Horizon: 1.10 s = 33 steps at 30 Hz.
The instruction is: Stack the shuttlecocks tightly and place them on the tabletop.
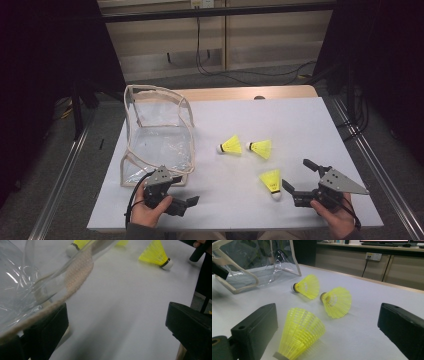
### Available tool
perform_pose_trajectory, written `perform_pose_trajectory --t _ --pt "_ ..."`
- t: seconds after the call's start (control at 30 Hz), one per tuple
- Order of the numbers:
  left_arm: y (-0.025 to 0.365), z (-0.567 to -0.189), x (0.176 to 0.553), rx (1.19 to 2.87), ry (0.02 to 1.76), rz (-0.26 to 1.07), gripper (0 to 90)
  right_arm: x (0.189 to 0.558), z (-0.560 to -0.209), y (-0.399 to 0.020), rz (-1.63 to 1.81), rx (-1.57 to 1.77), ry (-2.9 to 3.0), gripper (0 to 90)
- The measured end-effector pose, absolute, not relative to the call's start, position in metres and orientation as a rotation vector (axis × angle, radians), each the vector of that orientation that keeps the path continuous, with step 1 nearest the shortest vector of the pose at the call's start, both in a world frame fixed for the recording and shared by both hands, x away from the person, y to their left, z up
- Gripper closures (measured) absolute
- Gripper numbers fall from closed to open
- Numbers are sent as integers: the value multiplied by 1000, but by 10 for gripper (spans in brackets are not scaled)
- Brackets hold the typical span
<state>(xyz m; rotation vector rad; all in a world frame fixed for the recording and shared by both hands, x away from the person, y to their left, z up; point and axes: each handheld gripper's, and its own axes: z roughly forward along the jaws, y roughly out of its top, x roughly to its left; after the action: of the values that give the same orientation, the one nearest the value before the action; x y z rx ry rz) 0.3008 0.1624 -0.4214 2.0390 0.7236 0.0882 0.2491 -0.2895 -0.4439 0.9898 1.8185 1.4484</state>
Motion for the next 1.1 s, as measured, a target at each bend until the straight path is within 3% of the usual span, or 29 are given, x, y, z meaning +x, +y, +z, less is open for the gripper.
perform_pose_trajectory --t 1.1 --pt "182 -420 301 2025 728 116 45 254 -445 -291 1447 1006 1818 22"
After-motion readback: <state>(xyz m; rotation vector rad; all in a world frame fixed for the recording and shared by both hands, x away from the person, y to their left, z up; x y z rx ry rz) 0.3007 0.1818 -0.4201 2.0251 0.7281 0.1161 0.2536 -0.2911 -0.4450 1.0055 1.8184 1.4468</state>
